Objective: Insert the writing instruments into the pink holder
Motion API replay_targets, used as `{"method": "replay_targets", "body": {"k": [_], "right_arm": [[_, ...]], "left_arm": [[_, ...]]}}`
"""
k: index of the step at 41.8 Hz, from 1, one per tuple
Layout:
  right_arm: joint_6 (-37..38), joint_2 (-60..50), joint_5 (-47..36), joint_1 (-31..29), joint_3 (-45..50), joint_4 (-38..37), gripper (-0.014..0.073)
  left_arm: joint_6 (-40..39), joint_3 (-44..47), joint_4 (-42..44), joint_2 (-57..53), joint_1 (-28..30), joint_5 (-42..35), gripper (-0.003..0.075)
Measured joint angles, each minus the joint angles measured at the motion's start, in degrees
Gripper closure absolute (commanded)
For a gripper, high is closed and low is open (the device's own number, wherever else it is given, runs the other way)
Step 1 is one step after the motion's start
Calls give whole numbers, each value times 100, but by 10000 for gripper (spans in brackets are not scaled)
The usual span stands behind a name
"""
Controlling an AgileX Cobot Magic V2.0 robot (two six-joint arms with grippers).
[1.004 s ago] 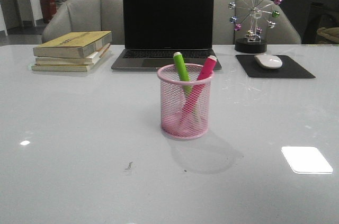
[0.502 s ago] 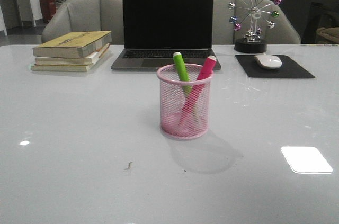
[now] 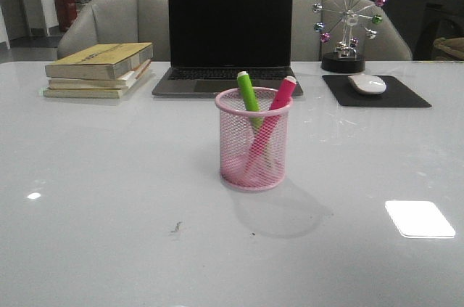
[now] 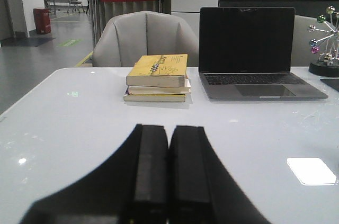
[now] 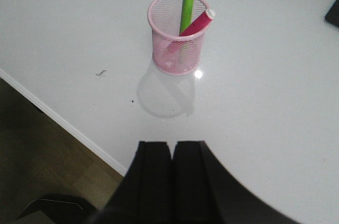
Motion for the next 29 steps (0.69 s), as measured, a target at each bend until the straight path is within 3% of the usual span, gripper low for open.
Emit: {"method": "replay_targets", "body": {"k": [23, 29], "right_arm": [[0, -11, 0, 0, 0, 0, 520], [0, -195, -51, -248, 168, 37, 520]], "left_arm": [[0, 0, 0, 0, 0, 0, 629], [0, 0, 0, 0, 0, 0, 629]]}}
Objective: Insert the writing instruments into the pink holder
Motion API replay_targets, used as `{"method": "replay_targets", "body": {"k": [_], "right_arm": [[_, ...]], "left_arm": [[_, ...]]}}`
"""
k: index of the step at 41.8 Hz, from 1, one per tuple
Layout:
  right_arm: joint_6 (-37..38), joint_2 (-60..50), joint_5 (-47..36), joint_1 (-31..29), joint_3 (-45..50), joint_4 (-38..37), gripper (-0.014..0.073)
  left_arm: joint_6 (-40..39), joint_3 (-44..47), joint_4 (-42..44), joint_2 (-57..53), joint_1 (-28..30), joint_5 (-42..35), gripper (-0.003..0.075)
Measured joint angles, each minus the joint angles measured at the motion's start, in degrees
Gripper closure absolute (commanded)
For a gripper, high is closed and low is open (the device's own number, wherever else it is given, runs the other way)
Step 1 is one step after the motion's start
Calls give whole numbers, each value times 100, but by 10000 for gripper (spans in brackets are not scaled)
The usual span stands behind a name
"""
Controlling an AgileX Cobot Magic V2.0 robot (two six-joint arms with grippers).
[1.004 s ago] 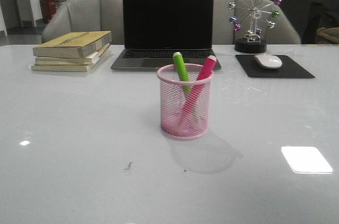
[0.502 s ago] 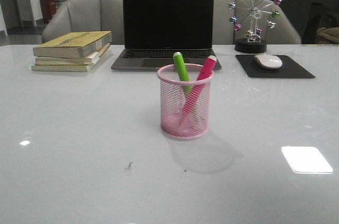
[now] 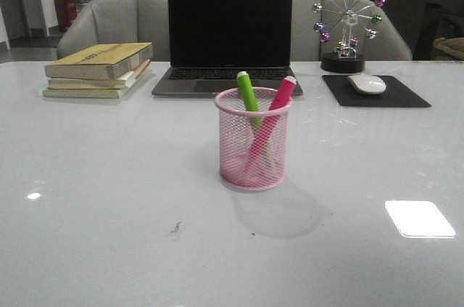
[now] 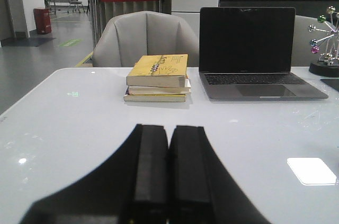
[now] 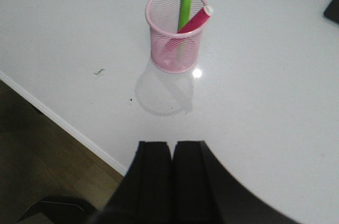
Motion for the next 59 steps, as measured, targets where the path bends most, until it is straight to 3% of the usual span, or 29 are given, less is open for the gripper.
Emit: {"method": "replay_targets", "body": {"k": [7, 16, 30, 42, 59], "right_arm": [[0, -500, -667, -673, 536, 0, 520], [0, -1590, -2120, -1810, 1698, -82, 520], [0, -3290, -2858, -3020, 3291, -82, 520], [0, -3933, -3448, -3083, 4406, -85, 521], [0, -3933, -3771, -3083, 4455, -85, 522]], "left_arm": [[0, 0, 0, 0, 0, 0, 629], [0, 0, 0, 0, 0, 0, 629], [0, 0, 0, 0, 0, 0, 629], [0, 0, 0, 0, 0, -5, 629], [0, 0, 0, 0, 0, -5, 629]]}}
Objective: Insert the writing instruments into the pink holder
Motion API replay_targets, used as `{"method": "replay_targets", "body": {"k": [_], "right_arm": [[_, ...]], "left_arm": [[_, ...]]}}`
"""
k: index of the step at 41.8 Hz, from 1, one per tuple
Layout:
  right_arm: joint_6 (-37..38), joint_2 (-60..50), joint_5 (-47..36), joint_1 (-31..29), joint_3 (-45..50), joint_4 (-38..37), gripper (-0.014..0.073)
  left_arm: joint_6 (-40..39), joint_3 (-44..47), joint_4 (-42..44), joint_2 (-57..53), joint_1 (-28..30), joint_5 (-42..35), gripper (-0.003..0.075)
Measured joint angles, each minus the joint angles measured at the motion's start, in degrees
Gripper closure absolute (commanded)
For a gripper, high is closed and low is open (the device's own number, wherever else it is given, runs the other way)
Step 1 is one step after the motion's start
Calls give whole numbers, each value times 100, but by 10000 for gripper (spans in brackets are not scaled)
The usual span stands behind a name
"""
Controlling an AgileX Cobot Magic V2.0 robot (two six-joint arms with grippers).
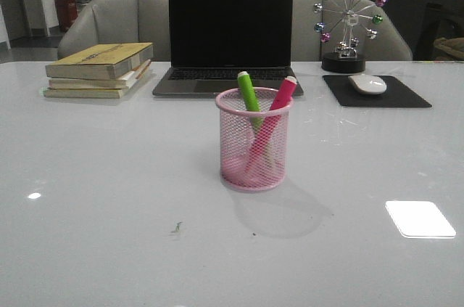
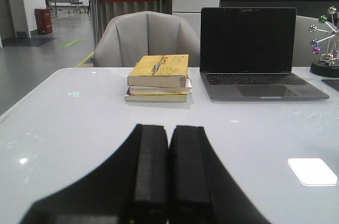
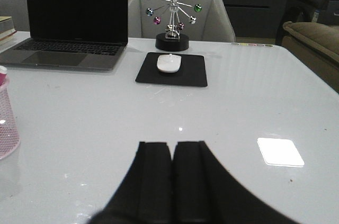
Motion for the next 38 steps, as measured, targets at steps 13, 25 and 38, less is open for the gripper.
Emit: {"method": "replay_targets", "body": {"k": [13, 25, 38], "right_arm": [[0, -13, -253, 0, 0, 0, 522], [0, -13, -288, 0, 0, 0, 522], [0, -13, -292, 0, 0, 0, 522]], "left_arm": [[0, 0, 0, 0, 0, 0, 629], [0, 0, 0, 0, 0, 0, 629], [0, 0, 0, 0, 0, 0, 629]]}}
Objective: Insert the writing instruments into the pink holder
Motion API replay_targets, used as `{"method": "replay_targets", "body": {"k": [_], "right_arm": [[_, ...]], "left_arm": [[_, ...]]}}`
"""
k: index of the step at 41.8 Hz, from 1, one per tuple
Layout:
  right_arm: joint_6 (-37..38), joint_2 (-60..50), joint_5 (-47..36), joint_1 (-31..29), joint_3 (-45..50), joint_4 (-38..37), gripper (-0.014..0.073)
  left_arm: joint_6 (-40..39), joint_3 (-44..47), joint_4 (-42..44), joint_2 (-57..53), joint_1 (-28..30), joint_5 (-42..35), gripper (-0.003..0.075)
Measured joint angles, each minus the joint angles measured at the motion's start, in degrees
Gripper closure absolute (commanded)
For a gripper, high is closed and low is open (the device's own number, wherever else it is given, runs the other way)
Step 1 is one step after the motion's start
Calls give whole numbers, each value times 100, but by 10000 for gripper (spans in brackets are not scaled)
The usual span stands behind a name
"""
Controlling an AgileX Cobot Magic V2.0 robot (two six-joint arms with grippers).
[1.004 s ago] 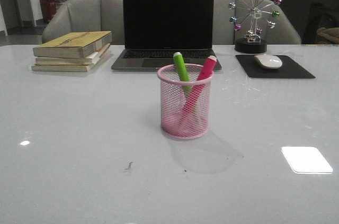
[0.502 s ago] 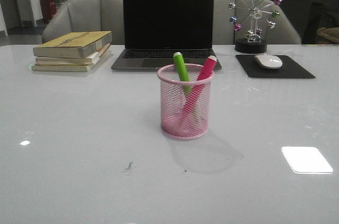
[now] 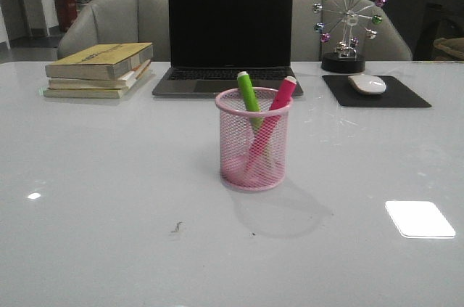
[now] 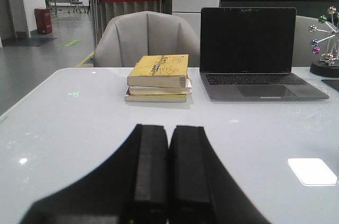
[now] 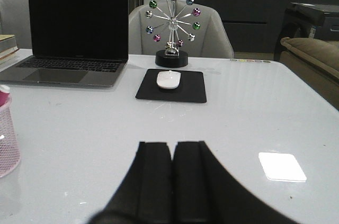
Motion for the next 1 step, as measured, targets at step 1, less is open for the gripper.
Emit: {"method": "replay_targets", "body": {"k": [1], "right_arm": [[0, 0, 0, 0, 0, 0, 522]], "left_arm": [[0, 0, 0, 0, 0, 0, 629]]}}
